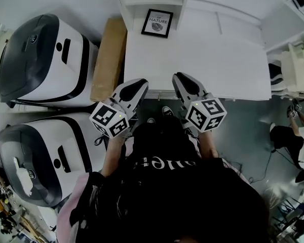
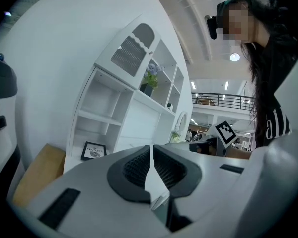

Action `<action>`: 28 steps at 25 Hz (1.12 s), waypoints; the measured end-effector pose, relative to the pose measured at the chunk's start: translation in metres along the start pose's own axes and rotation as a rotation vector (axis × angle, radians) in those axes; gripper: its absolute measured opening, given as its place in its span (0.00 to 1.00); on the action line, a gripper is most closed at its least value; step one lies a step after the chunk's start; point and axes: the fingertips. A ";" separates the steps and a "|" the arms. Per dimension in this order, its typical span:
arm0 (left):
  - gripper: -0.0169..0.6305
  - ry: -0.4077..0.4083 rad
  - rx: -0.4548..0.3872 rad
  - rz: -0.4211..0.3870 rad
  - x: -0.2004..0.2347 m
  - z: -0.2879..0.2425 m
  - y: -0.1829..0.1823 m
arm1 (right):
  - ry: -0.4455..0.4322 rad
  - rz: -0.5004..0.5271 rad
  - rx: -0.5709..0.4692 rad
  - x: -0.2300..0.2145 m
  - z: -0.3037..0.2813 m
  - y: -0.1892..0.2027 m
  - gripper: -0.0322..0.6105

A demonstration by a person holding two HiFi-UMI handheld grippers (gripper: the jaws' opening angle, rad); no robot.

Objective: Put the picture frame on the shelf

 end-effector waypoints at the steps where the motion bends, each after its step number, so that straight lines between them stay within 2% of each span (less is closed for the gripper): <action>1: 0.07 0.009 -0.002 -0.003 -0.001 0.003 -0.001 | 0.006 0.007 -0.007 0.004 0.002 0.001 0.17; 8: 0.07 0.053 -0.004 -0.013 -0.010 0.025 -0.004 | 0.031 0.060 -0.026 0.028 0.015 0.011 0.16; 17: 0.07 0.067 -0.014 -0.021 -0.017 0.041 -0.006 | 0.038 0.069 -0.025 0.041 0.025 0.020 0.15; 28: 0.07 0.086 -0.023 -0.025 -0.024 0.036 -0.010 | 0.030 0.067 -0.017 0.041 0.033 0.021 0.15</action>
Point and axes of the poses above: the fingertips, and each gripper's own axes: z backward along the fingers, x to its left, y out of its underside, and after that the axes turned 7 degrees about -x, right-handed
